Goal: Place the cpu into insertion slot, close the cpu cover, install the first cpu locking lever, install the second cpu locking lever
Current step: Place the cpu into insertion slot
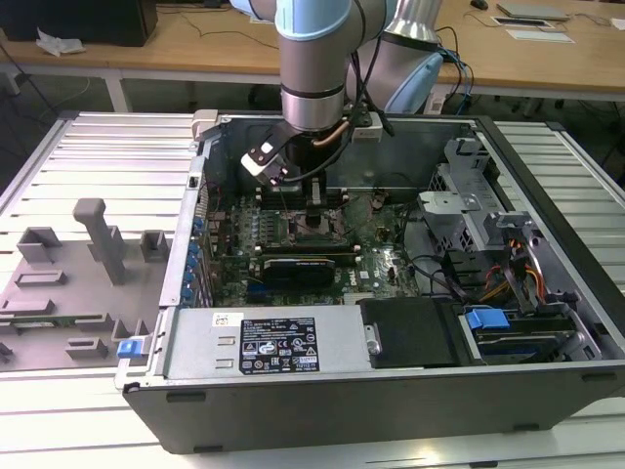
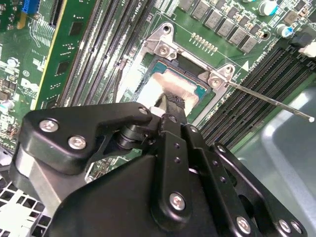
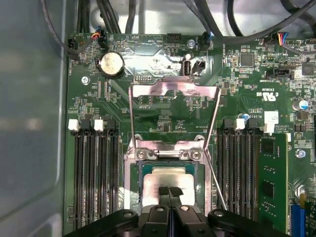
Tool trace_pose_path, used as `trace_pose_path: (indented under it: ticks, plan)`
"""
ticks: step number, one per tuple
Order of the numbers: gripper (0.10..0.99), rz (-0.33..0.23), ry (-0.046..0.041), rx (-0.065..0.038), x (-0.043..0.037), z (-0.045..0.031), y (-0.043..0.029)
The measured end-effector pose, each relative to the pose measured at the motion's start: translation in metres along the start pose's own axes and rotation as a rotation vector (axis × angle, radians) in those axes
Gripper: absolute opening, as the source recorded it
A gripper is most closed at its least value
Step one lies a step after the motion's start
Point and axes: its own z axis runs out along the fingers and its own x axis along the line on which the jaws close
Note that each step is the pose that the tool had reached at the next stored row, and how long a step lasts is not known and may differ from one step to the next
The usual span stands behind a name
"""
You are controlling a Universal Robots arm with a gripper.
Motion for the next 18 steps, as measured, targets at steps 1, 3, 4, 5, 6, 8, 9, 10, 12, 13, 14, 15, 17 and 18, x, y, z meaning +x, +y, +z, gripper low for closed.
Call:
trace_pose_path:
  ticks: [1,3,4,5,6,8,9,10,12,13,14,15,17,18]
  plan:
    - [0.106,0.0,0.0001,0.0,0.0,0.0,0.0]
    - [0.106,0.0,-0.0001,0.0,-0.0001,-0.0018,0.0001]
    - [0.106,0.0,0.0001,0.0,-0.0001,-0.0033,0.0002]
    - [0.106,0.0,0.0001,0.0,-0.0002,-0.0062,0.0004]
    - [0.106,0.0,0.0001,0.0,-0.0004,-0.012,0.0008]
    - [0.106,0.0,0.0002,0.0,-0.0006,-0.0231,0.0016]
    - [0.106,0.0,0.0001,0.0,-0.0008,-0.0271,0.0019]
    - [0.106,0.0,0.0,0.0,-0.0009,-0.0302,0.0021]
    - [0.106,0.0,0.0002,0.0,-0.0011,-0.0382,0.0026]
    - [0.106,0.0,0.0001,0.0,-0.0012,-0.0416,0.0028]
    - [0.106,0.0,0.0001,0.0,-0.0013,-0.0461,0.0031]
    - [0.106,0.0,0.0001,0.0,-0.0013,-0.0483,0.0033]
    - [0.106,0.0,0.0003,-0.001,-0.0014,-0.0508,0.0035]
    - [0.106,0.0,0.0003,-0.001,-0.0014,-0.0508,0.0035]
